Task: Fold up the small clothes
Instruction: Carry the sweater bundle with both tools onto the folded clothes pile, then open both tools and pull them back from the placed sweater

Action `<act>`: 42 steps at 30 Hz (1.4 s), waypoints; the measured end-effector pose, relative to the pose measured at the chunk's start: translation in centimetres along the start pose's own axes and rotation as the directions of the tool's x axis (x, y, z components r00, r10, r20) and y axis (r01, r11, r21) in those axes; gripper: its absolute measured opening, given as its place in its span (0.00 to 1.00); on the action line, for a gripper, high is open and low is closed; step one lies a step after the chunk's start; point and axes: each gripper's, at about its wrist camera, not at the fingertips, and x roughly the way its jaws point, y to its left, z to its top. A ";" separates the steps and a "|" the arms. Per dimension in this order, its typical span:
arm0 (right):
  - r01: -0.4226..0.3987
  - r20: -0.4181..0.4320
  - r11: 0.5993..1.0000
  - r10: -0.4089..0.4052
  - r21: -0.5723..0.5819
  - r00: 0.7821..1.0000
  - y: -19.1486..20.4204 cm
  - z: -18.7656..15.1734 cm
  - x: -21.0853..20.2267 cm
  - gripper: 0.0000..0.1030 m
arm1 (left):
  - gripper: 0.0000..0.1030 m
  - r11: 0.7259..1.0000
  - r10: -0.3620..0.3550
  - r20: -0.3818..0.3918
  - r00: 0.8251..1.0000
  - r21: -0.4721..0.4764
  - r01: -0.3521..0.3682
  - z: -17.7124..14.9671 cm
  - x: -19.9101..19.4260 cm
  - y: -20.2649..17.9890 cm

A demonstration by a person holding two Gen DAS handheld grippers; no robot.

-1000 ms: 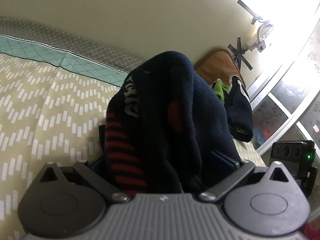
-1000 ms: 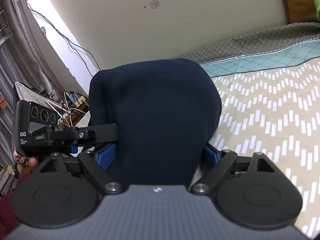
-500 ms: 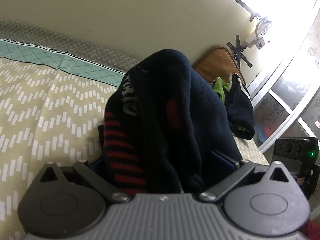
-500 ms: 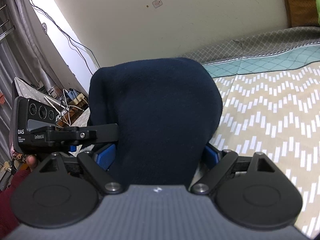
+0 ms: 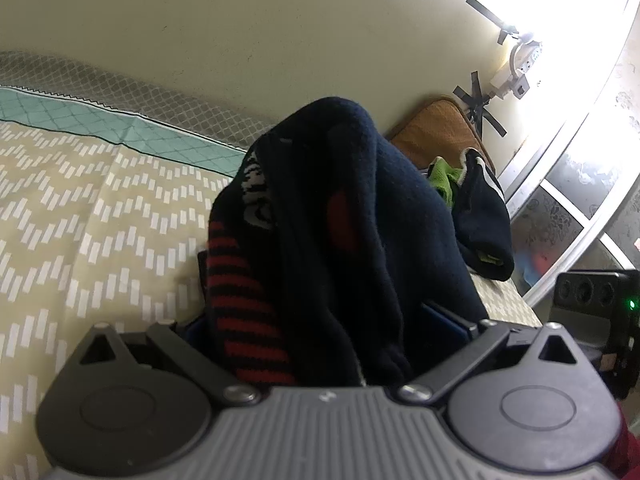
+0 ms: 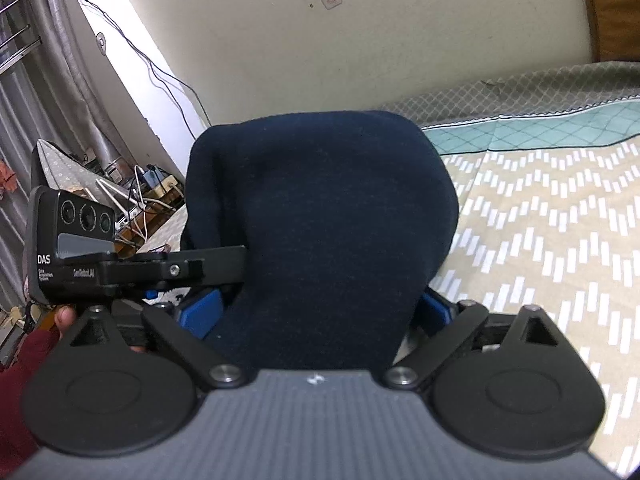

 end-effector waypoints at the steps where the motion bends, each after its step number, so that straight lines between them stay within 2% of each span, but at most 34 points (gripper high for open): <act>1: 0.019 0.009 1.000 -0.019 -0.012 1.000 0.3 -0.1 -0.1 0.68 | 0.94 1.000 0.008 0.002 1.000 0.000 -0.008 0.0 -0.1 -0.1; 4: 0.023 0.045 0.999 -0.021 -0.047 0.999 0.6 0.0 -0.7 0.49 | 0.89 0.999 -0.001 0.012 1.000 -0.044 0.002 0.1 -0.1 -0.1; 6: 0.024 0.070 0.999 -0.021 -0.044 0.997 0.8 0.4 -1.2 0.43 | 0.87 0.998 -0.014 0.023 1.000 -0.061 0.016 0.7 0.0 -0.7; 8: 0.054 0.117 0.997 -0.047 -0.052 0.992 0.8 1.2 -2.2 0.42 | 0.82 0.998 -0.043 0.035 0.998 -0.034 0.044 2.1 0.5 -1.9; 11: 0.108 0.200 0.991 -0.091 -0.078 0.976 -0.5 3.5 -4.2 0.41 | 0.81 0.997 -0.079 0.042 0.996 0.025 0.078 5.5 2.7 -4.7; 14: 0.190 0.285 0.980 -0.165 -0.061 0.944 -3.3 6.7 -6.0 0.41 | 0.81 0.988 -0.095 0.071 0.993 0.133 0.085 9.1 6.5 -8.1; 17: 0.276 0.334 0.961 -0.256 -0.014 0.907 -7.2 9.4 -6.2 0.41 | 0.81 0.984 -0.100 0.058 0.993 0.154 0.090 12.6 12.5 -10.1; 19: 0.307 0.330 0.950 -0.305 0.046 0.893 -10.8 11.0 -5.5 0.41 | 0.80 0.987 -0.092 0.038 0.995 0.137 0.086 13.9 16.4 -10.5; 22: 0.321 0.287 0.937 -0.349 0.141 0.892 -15.7 12.3 -3.6 0.41 | 0.79 0.993 -0.050 -0.005 0.999 0.110 0.050 15.1 21.9 -10.1; 25: 0.348 0.219 0.913 -0.392 0.212 0.894 -19.2 12.5 -1.1 0.42 | 0.79 0.996 -0.004 -0.059 0.998 0.085 0.009 14.8 25.8 -8.8; 27: 0.396 0.185 0.896 -0.432 0.201 0.883 -19.6 12.7 -0.2 0.44 | 0.87 0.996 -0.008 -0.050 0.999 0.087 0.012 14.1 27.2 -8.0; 30: 0.421 0.196 0.890 -0.451 0.175 0.871 -19.2 12.7 0.1 0.47 | 0.94 0.998 -0.025 -0.029 0.999 0.059 0.026 13.6 27.7 -7.2; 32: 0.426 0.198 0.890 -0.452 0.162 0.870 -18.5 12.7 -0.1 0.50 | 0.94 0.999 -0.017 -0.031 0.999 0.041 0.019 13.7 26.9 -6.8; 34: 0.434 0.220 0.887 -0.460 0.155 0.861 -17.5 12.3 -0.9 0.58 | 0.92 1.000 0.004 -0.010 1.000 0.010 -0.004 13.6 24.8 -6.7; 35: 0.455 0.241 0.878 -0.479 0.151 0.844 -16.8 12.0 -1.4 0.63 | 0.92 1.000 0.011 0.010 1.000 0.000 -0.011 13.4 23.2 -6.5; 36: 0.483 0.267 0.864 -0.503 0.142 0.822 -16.4 11.7 -1.6 0.75 | 0.92 1.000 0.021 0.026 0.999 0.004 -0.021 12.9 21.7 -6.6; 37: 0.515 0.294 0.848 -0.528 0.128 0.797 -15.6 11.4 -2.2 0.81 | 0.92 0.999 0.040 0.043 0.998 0.024 -0.041 12.4 20.2 -6.8; 38: 0.542 0.313 0.833 -0.548 0.115 0.776 -14.7 11.1 -2.8 0.81 | 0.93 0.997 0.064 0.062 0.996 0.050 -0.067 11.8 18.7 -7.2; 39: 0.554 0.321 0.826 -0.556 0.106 0.767 -14.0 10.7 -3.3 0.81 | 0.96 0.992 0.095 0.078 0.992 0.078 -0.101 11.1 17.4 -7.7; 42: 0.539 0.289 0.837 -0.541 0.095 0.790 -12.1 8.2 -4.7 0.81 | 1.00 0.964 0.185 0.115 0.976 0.172 -0.203 8.4 14.3 -9.6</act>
